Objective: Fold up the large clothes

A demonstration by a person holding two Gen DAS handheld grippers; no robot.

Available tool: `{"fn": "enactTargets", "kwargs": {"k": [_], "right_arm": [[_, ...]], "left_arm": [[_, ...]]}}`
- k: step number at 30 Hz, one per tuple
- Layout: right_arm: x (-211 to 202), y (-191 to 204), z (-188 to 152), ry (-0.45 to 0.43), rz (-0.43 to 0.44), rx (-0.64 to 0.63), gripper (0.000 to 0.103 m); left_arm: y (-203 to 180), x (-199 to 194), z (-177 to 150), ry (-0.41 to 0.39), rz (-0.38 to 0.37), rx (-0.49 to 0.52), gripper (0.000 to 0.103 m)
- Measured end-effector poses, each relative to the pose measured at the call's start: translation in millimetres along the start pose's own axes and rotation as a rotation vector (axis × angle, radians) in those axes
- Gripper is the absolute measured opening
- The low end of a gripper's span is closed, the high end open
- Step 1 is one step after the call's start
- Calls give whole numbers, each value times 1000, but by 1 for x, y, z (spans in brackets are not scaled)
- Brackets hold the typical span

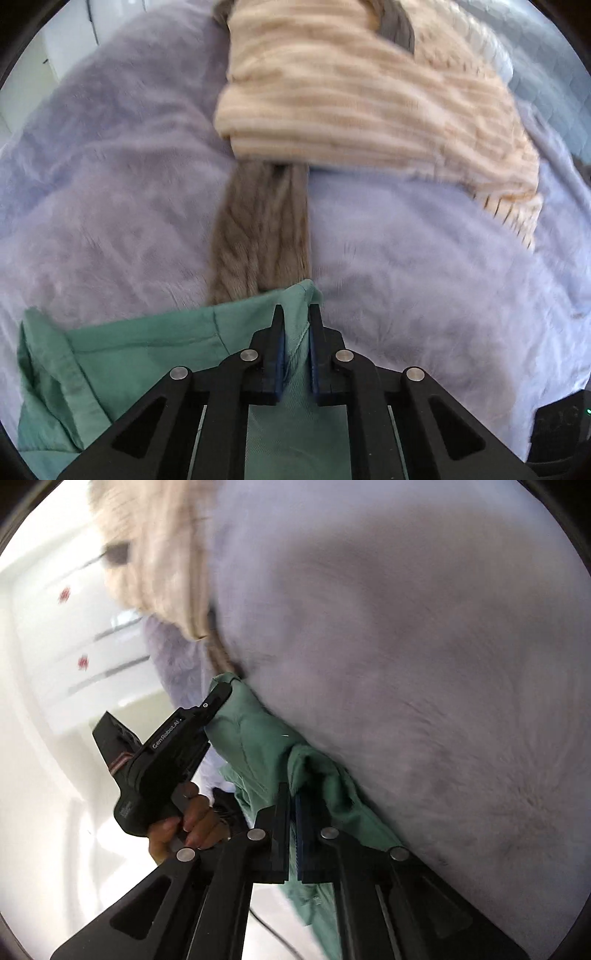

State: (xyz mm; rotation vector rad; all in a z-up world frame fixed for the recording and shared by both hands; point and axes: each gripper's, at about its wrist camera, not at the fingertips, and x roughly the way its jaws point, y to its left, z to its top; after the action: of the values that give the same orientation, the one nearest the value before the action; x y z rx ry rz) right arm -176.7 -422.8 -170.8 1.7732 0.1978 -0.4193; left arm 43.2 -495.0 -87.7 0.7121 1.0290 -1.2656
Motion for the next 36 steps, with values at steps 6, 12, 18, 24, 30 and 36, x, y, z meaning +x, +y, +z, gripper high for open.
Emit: {"fn": "enactTargets", "kwargs": {"k": [6, 12, 18, 24, 30, 36], "right_arm": [[-13, 7, 2, -78, -169, -114, 2], [-15, -13, 5, -72, -191, -75, 3], [-24, -5, 6, -31, -212, -90, 7], [-48, 20, -8, -2, -305, -261, 54], [-44, 35, -30, 64, -409, -410, 54], [-32, 43, -46, 87, -446, -455, 54]], "left_arm": [[-15, 24, 1, 22, 74, -25, 12], [-3, 4, -6, -28, 94, -102, 78], [57, -69, -30, -79, 87, -93, 81], [172, -108, -122, -11, 186, -309, 81], [239, -102, -212, 66, 170, -548, 81], [227, -92, -229, 56, 67, -546, 51]]}}
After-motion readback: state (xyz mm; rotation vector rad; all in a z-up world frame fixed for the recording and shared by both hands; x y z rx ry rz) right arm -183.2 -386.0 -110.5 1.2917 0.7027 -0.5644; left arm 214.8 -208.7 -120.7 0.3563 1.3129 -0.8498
